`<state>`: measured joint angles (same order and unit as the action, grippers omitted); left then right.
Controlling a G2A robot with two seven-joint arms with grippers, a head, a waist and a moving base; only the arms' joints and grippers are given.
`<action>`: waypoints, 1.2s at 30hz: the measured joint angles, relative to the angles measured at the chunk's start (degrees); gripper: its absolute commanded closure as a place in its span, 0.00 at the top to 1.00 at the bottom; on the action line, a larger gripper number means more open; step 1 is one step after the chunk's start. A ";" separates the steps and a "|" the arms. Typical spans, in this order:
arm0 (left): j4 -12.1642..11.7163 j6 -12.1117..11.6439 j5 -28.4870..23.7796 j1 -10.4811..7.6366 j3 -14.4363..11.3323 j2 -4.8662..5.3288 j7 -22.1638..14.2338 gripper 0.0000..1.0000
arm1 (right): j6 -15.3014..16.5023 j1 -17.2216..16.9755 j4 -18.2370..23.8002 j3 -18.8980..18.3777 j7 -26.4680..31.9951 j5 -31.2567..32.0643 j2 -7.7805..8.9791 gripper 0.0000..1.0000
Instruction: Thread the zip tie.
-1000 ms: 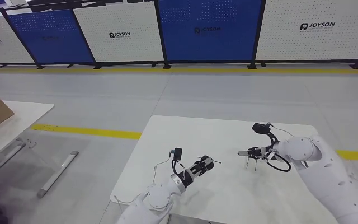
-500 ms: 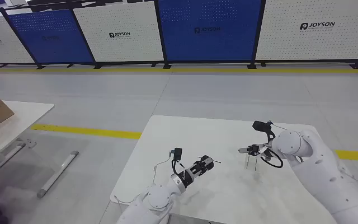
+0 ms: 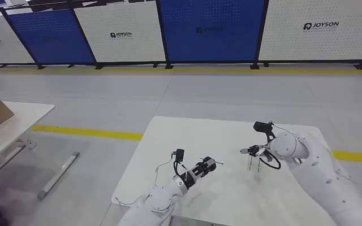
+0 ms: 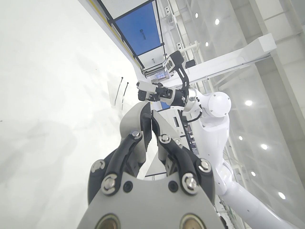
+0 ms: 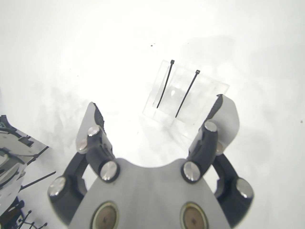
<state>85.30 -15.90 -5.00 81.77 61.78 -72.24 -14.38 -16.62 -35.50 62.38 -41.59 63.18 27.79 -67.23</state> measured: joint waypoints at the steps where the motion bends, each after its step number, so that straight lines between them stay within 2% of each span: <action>1: 0.00 0.00 0.00 0.00 0.00 0.00 0.00 0.00 | -0.14 0.11 -0.12 0.03 0.11 0.14 -0.08 0.42; 2: 0.00 0.00 0.00 0.00 0.00 0.00 0.00 0.00 | -0.37 0.26 -0.33 0.08 0.36 0.34 -0.19 0.42; 3: 0.00 0.00 0.00 0.00 0.00 0.00 0.00 0.00 | -0.53 0.38 -0.54 0.13 0.59 0.49 -0.26 0.47; 7: 0.00 0.00 0.00 0.00 0.00 0.00 0.00 0.00 | -1.70 1.13 -2.22 0.81 2.82 1.05 -0.77 0.40; 14: 0.00 0.00 0.00 0.00 0.00 0.00 0.00 0.00 | -2.00 1.93 -4.44 1.06 3.26 1.24 -1.56 0.38; 16: 0.00 0.00 0.00 0.00 0.00 0.00 0.00 0.00 | -2.68 2.05 -4.90 0.99 4.07 1.33 -1.65 0.30; 18: 0.00 0.00 0.00 0.00 0.00 0.00 0.00 0.00 | -2.90 2.38 -5.61 1.03 5.11 1.84 -1.82 0.31; 22: 0.00 0.00 0.00 0.00 0.00 0.00 0.00 0.00 | -2.86 3.03 -7.63 1.25 6.18 3.93 -2.45 0.26; 29: 0.00 0.00 0.00 0.00 0.00 0.00 0.00 0.00 | -2.86 4.29 -11.85 1.39 7.09 6.14 -4.83 0.28; 36: 0.00 0.00 0.00 0.00 0.00 0.00 0.00 0.00 | -2.86 6.04 -17.11 2.44 7.52 7.61 -7.84 0.23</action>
<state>85.30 -15.90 -5.00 81.77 61.78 -72.24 -14.38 -19.48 -29.45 45.27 -39.15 70.70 35.40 -75.07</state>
